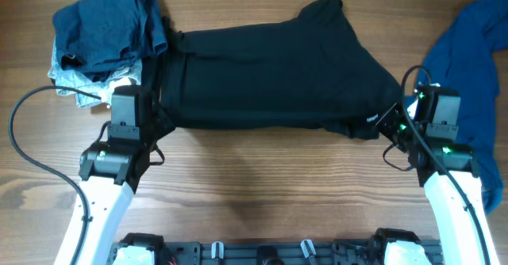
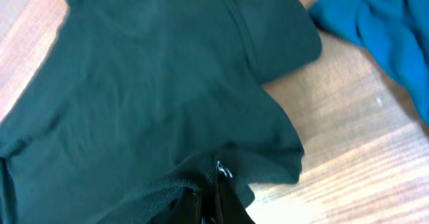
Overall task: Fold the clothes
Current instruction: 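Fold the bottom edge up toward the top edge with both grippers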
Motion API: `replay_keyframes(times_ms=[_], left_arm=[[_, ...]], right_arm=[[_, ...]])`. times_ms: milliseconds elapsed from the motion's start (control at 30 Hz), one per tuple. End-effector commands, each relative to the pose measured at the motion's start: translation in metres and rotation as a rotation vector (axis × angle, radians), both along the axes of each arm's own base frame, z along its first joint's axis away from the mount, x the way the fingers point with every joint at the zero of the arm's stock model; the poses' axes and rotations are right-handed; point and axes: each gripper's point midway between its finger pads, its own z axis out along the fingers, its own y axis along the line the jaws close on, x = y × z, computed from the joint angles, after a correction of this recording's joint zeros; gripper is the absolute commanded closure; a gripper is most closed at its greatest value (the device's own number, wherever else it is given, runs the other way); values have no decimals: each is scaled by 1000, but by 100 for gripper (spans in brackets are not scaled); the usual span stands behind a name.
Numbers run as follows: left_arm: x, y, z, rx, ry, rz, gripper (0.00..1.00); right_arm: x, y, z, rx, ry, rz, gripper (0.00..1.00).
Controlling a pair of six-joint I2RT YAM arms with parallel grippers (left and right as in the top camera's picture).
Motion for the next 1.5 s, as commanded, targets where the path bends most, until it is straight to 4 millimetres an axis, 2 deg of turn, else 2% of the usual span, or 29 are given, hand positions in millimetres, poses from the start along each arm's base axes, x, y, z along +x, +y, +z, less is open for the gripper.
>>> replay_keyframes(times_ms=[0, 167, 300, 367, 467, 567, 733, 900, 1133, 1167, 1200, 1233, 1267, 1300, 1467], left_arm=[[15, 7, 7, 13, -47, 40, 96], [27, 5, -4, 16, -34, 39, 96], [39, 4, -25, 24, 6, 36, 96], [43, 4, -33, 30, 20, 39, 96], [54, 6, -45, 48, 27, 52, 96], [61, 7, -55, 58, 33, 54, 96], [79, 12, -69, 90, 11, 81, 96], [97, 10, -79, 83, -28, 83, 96], [108, 9, -78, 77, -65, 85, 96], [108, 9, -78, 77, -66, 85, 81], [108, 9, -78, 77, -65, 85, 57], [108, 9, -78, 77, -65, 85, 33], [108, 9, -78, 78, -66, 86, 0], [108, 10, -78, 81, -67, 88, 0], [112, 14, -67, 99, -105, 105, 0]], right_arm=[[18, -4, 14, -51, -78, 43, 96], [41, -15, 36, -127, -203, 35, 96], [61, -21, 49, -172, -292, 33, 96], [69, -21, 44, -171, -293, 34, 96], [83, -23, 19, -163, -249, 40, 96], [91, -22, 4, -155, -230, 47, 96], [104, -22, -3, -150, -253, 53, 96], [109, -23, -12, -149, -242, 54, 96], [114, -23, -25, -147, -228, 54, 96], [115, -23, -26, -147, -227, 54, 94], [115, -23, -27, -147, -227, 55, 77], [116, -24, -26, -148, -231, 54, 51], [118, -24, -24, -150, -242, 53, 4], [119, -24, -22, -151, -254, 53, 1], [124, -24, -1, -161, -321, 49, 0]])
